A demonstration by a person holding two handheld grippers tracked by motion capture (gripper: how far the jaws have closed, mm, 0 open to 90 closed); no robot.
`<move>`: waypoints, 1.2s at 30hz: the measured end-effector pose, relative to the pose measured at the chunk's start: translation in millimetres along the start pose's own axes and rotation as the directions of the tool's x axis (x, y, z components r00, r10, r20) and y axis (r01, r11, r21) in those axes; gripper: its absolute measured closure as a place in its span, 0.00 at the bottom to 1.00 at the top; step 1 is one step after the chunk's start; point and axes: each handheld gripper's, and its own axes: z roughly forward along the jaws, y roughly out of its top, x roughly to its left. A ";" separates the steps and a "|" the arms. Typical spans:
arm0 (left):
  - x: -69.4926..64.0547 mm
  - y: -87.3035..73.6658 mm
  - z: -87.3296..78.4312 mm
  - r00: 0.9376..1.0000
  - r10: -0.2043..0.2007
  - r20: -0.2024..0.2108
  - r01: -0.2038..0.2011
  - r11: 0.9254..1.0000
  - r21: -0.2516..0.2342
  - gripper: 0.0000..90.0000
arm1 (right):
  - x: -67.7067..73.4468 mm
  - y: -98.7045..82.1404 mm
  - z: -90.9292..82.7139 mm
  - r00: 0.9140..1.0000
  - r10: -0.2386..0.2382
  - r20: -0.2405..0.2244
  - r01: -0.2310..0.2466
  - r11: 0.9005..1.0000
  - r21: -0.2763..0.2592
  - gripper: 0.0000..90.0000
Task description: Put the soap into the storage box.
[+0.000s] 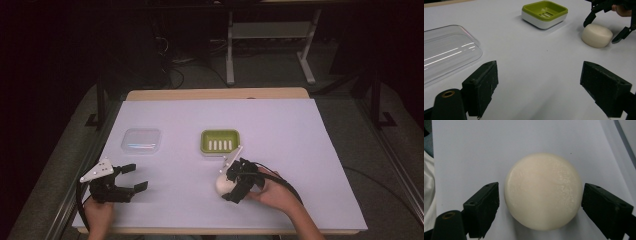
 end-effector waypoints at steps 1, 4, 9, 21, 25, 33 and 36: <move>0.1 -0.1 0.0 1.000 -0.001 0.000 0.001 1.000 0.000 0.16 | -0.2 0.6 1.3 1.000 0.004 0.000 -0.004 1.000 0.002 0.16; 0.0 -0.1 0.0 1.000 -0.003 0.000 0.003 1.000 0.000 0.16 | -0.6 1.3 2.8 1.000 -0.001 -0.001 0.001 1.000 0.003 0.16; -0.1 -0.2 0.0 1.000 -0.006 -0.001 0.006 1.000 -0.001 0.16 | -0.3 2.1 6.3 1.000 -0.006 0.003 0.006 1.000 0.021 0.17; 0.0 -0.2 -0.1 1.000 -0.004 0.000 0.004 1.000 0.000 0.16 | 1.6 3.6 7.3 0.999 -0.030 0.016 0.030 0.999 0.031 0.24; 0.1 -0.2 0.1 1.000 -0.002 0.000 0.002 1.000 0.000 0.16 | 2.3 4.0 7.2 0.999 -0.034 0.018 0.034 0.999 0.032 0.25; 0.0 -0.3 0.1 1.000 -0.005 0.000 0.005 1.000 0.000 0.16 | 3.8 5.1 7.8 0.999 -0.045 0.028 0.043 0.998 0.045 0.26; 0.1 -0.3 -0.1 1.000 -0.004 0.000 0.004 1.000 0.000 0.16 | 3.8 5.5 7.5 0.999 -0.051 0.020 0.050 0.998 0.050 0.26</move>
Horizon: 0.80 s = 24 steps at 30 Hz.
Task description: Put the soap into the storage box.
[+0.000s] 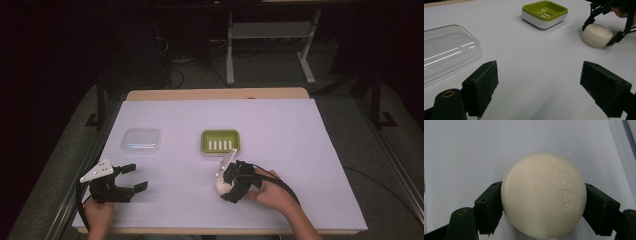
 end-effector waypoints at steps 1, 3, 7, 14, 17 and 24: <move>0.0 -0.2 0.1 1.000 -0.004 -0.001 0.004 1.000 0.000 0.16 | -0.3 0.6 -0.5 1.000 -0.001 -0.006 0.001 1.000 0.006 0.26; 0.2 -0.2 0.0 1.000 -0.001 -0.001 0.001 1.000 0.002 0.16 | 0.1 1.8 -1.2 1.000 -0.001 -0.003 0.001 1.000 0.021 0.26; 0.0 -0.1 0.2 1.000 -0.004 -0.001 0.004 1.000 -0.002 0.16 | 0.4 3.9 -2.4 1.000 -0.008 -0.009 0.008 0.999 0.037 0.26; 0.4 -0.4 -0.4 1.000 -0.004 -0.002 0.004 1.000 -0.004 0.16 | -2.1 7.6 -10.6 1.000 -0.007 -0.019 0.007 1.000 0.016 0.26; 0.6 -0.5 -0.3 1.000 -0.004 -0.001 0.004 1.000 -0.005 0.16 | -3.3 8.5 -13.5 1.000 -0.004 -0.027 0.005 1.000 0.007 0.26; 0.8 -0.4 -0.7 1.000 -0.001 -0.001 0.001 1.000 -0.003 0.16 | -7.1 11.1 -21.2 0.999 -0.002 -0.036 0.001 1.000 -0.006 0.26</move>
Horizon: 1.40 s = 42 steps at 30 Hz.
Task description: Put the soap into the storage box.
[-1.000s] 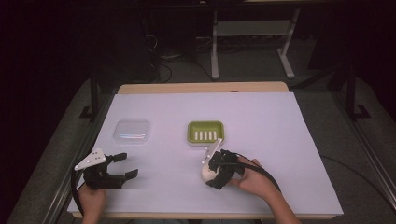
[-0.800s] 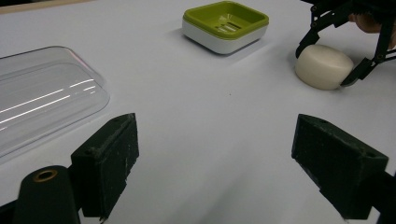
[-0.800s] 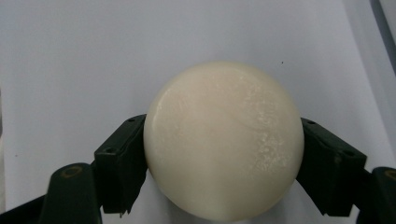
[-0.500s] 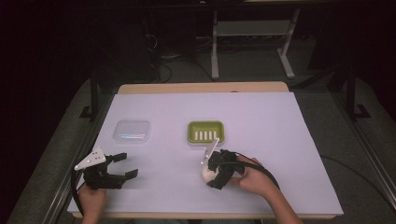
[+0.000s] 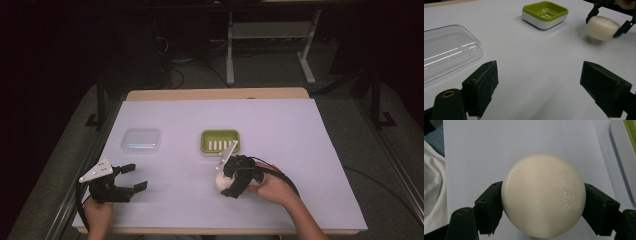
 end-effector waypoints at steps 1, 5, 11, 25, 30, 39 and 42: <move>0.0 -0.1 0.1 1.000 -0.002 -0.001 0.002 1.000 0.000 0.16 | -1.1 0.4 -1.4 1.000 -0.001 -0.004 0.001 1.000 -0.005 0.26; -0.2 0.0 -0.1 1.000 -0.004 0.000 0.004 1.000 -0.001 0.16 | -5.7 1.9 -7.5 1.000 0.008 -0.008 -0.008 1.000 -0.023 0.26; 0.1 0.0 -0.6 1.000 -0.006 0.000 0.006 1.000 0.000 0.16 | -9.6 6.2 -14.8 1.000 0.008 -0.003 -0.008 0.999 -0.033 0.26; -0.2 0.3 -0.5 1.000 -0.009 0.001 0.009 1.000 -0.011 0.16 | -19.8 12.0 -21.3 1.000 0.014 -0.008 -0.014 0.998 -0.056 0.26; -0.1 0.6 -1.2 1.000 -0.007 0.000 0.007 1.000 -0.004 0.16 | -22.7 14.9 -25.9 1.000 0.016 -0.005 -0.016 0.997 -0.069 0.26; -0.3 0.5 -0.9 1.000 -0.007 0.000 0.007 1.000 -0.007 0.16 | -28.7 19.7 -32.0 1.000 0.019 0.001 -0.018 0.997 -0.079 0.26; -0.3 0.6 -1.0 1.000 -0.007 0.000 0.007 1.000 -0.008 0.16 | -30.3 20.7 -34.0 1.000 0.022 -0.003 -0.022 0.996 -0.084 0.26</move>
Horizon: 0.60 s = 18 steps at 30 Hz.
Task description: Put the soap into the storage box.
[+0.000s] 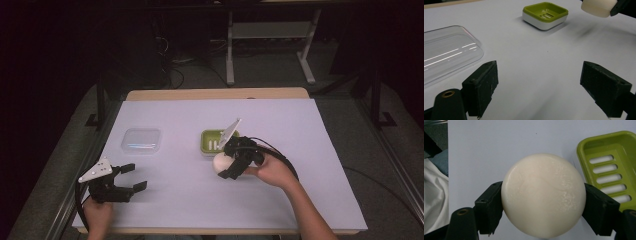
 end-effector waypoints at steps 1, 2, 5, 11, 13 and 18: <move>0.0 0.0 -0.1 1.000 0.000 -0.001 0.000 1.000 0.000 0.16 | -0.8 0.6 -0.8 1.000 -0.001 0.004 0.001 1.000 -0.001 0.26; 0.0 0.0 -0.3 1.000 0.000 -0.001 0.000 1.000 -0.001 0.16 | -2.5 2.1 -2.0 1.000 -0.002 0.006 0.002 1.000 -0.002 0.26; 0.0 0.0 -0.5 1.000 -0.002 -0.002 0.002 1.000 -0.002 0.16 | -4.3 4.6 -4.4 1.000 0.004 0.007 -0.004 1.000 -0.005 0.26; 0.1 0.0 -0.3 1.000 -0.002 -0.001 0.002 1.000 -0.001 0.16 | -8.2 9.2 -7.2 1.000 0.008 0.009 -0.008 1.000 -0.010 0.26; 0.1 0.0 -0.5 1.000 -0.002 -0.001 0.002 1.000 -0.001 0.16 | -10.3 11.2 -7.9 1.000 0.005 0.010 -0.005 1.000 -0.011 0.26; 0.4 -0.1 -1.0 1.000 -0.003 -0.001 0.003 1.000 -0.006 0.16 | -14.4 16.3 -9.8 1.000 0.005 0.006 -0.005 1.000 -0.017 0.26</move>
